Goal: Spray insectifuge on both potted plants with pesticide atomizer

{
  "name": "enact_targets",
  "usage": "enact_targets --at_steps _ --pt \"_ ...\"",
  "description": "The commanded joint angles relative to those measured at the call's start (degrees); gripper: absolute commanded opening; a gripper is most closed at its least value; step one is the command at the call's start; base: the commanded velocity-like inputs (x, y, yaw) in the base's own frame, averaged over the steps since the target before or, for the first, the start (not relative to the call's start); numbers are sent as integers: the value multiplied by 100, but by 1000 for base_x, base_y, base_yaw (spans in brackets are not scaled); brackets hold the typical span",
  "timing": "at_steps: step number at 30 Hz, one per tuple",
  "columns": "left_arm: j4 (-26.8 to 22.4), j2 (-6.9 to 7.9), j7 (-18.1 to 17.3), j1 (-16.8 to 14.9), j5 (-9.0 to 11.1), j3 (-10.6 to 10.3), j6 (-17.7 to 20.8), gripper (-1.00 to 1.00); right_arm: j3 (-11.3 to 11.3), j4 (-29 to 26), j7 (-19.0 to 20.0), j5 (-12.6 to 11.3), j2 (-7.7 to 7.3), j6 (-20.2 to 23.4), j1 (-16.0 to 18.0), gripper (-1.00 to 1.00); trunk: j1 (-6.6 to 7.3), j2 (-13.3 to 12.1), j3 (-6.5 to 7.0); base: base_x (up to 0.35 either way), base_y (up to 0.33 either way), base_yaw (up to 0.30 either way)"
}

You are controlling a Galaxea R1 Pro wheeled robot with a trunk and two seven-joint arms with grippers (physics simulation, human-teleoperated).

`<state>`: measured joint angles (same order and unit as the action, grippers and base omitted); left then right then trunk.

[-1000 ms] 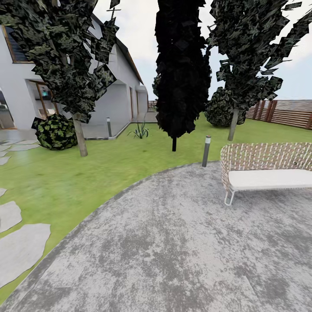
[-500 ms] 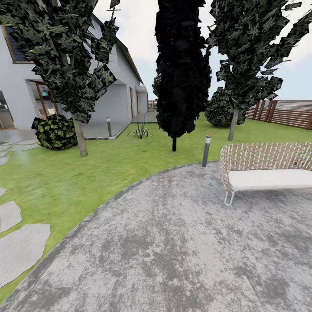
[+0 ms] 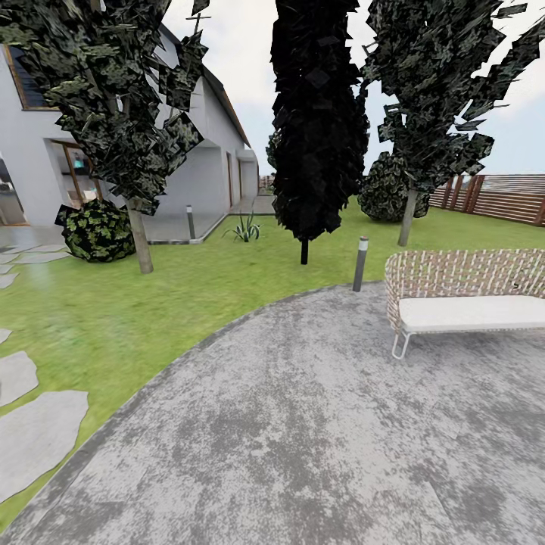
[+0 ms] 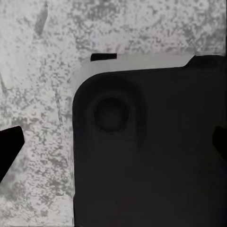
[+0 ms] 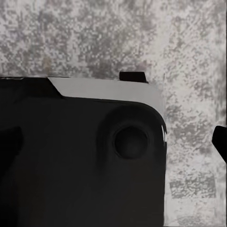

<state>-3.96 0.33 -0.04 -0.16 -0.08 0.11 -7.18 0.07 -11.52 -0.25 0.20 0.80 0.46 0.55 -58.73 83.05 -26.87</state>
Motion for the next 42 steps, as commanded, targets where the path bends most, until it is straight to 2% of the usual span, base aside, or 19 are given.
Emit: enact_targets --at_steps 1,4,5,6,9,11,12,13,14,16,17,18,24,28,31,42 --pt "-51 23 6 -1 -3 -1 -144 100 1 -85 -4 2 -20 3 2 100 0 3 -6 0 0 0" --pt "-328 192 24 -6 23 10 -803 100 2 -543 -9 5 -118 -146 5 100 0 3 -6 0 0 0" --pt "-382 216 26 -9 27 11 -882 100 0 -613 -9 5 -137 -208 6 100 0 3 -6 0 0 0" --pt "-582 267 28 -30 33 13 -1048 100 -3 -808 -10 6 -192 -466 6 100 0 3 -6 0 0 0" --pt "-904 326 30 -154 40 20 -1171 100 -6 -1046 -10 6 -243 -941 15 100 0 3 -6 0 0 0" --pt "-1063 357 30 -360 51 26 -1216 100 -6 -1272 -10 6 -271 -1346 27 100 0 3 -6 0 0 0" --pt "-1079 358 31 -411 53 27 -1221 100 -6 -1323 -10 6 -275 -1411 28 100 0 3 -6 0 0 0" --pt "-1103 358 31 -530 57 27 -1228 100 -7 -1440 -9 6 -284 -1524 30 100 0 3 -6 0 0 0" --pt "-1140 354 31 -818 69 27 -1237 100 -7 -1788 -7 6 -301 -1671 37 100 0 3 -6 0 0 0" --pt "-1149 346 31 -1011 74 25 -1241 100 -7 -2077 -4 6 -349 -1713 57 100 0 3 -6 0 0 0" --pt "-1150 342 14 -1123 77 26 -1264 100 -7 -2273 10 10 -424 -1733 88 100 0 3 -6 0 0 0" --pt "-1147 339 4 -1138 77 36 -1268 100 -4 -2301 12 14 -439 -1736 93 100 0 3 -6 0 0 0" --pt "-1091 349 -1 -1106 104 44 -1269 100 -6 -2277 9 23 -465 -1748 102 100 0 3 -6 0 0 0" --pt "-1078 353 40 -1101 311 95 -1266 100 -7 -2240 1 21 -456 -1743 103 100 0 3 -7 0 0 105" --pt "-1073 363 46 -1101 379 120 -1267 100 -7 -2230 -6 21 -451 -1743 103 100 0 3 -14 0 0 243" --pt "-1071 382 47 -1101 403 129 -1268 100 -9 -2224 -7 23 -449 -1742 103 100 0 3 -61 0 0 261"
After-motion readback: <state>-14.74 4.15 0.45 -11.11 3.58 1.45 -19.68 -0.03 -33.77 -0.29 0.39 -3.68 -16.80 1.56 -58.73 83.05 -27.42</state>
